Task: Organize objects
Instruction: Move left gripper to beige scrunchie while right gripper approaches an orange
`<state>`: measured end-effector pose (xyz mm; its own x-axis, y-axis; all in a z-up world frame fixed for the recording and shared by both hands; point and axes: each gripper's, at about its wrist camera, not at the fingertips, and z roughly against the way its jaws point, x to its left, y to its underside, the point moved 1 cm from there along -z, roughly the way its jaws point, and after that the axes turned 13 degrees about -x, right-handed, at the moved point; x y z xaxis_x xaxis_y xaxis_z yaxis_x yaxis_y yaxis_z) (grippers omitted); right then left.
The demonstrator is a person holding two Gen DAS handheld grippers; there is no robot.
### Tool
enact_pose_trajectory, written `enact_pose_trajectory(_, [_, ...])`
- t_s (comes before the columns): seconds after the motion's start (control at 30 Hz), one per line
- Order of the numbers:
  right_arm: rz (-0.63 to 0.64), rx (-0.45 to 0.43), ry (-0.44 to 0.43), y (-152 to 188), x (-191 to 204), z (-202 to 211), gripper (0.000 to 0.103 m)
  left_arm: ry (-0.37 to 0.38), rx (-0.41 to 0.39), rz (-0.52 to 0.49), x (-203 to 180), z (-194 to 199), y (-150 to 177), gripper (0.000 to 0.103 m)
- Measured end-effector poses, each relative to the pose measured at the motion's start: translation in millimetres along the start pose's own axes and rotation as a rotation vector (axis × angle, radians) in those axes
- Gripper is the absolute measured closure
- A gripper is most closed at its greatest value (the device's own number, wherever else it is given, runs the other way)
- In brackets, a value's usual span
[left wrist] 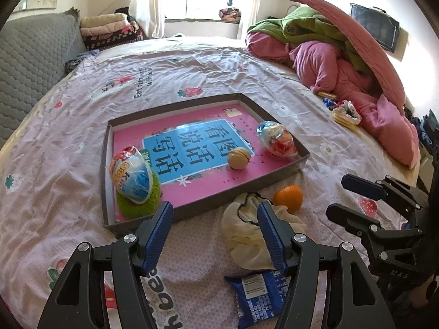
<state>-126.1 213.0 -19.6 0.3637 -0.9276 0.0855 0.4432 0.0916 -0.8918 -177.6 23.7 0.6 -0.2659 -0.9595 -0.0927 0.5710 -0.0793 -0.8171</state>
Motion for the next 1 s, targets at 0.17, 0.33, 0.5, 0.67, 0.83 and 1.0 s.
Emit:
enact_pose_trajectory(0.17, [0.007, 0.028, -0.004, 7, 2, -1, 0.051, 0.006, 0.014, 0.007, 0, -3, 4, 0.038])
enact_pose_trajectory(0.33, [0.033, 0.067, -0.008, 17, 8, -1, 0.051, 0.022, 0.032, 0.020, -1, -6, 6, 0.038])
enact_pose_trajectory(0.5, [0.038, 0.110, -0.029, 27, 12, -2, 0.051, 0.035, 0.042, 0.019, -5, -9, 10, 0.038])
enact_pose_trajectory(0.67, [0.073, 0.154, -0.046, 37, 19, -7, 0.051, 0.038, 0.064, 0.018, -9, -19, 18, 0.038])
enact_pose_trajectory(0.83, [0.103, 0.192, -0.055, 46, 25, -15, 0.051, 0.032, 0.092, 0.002, -13, -31, 26, 0.038])
enact_pose_trajectory(1.0, [0.105, 0.210, -0.053, 51, 26, -23, 0.051, 0.018, 0.117, -0.002, -13, -42, 32, 0.038])
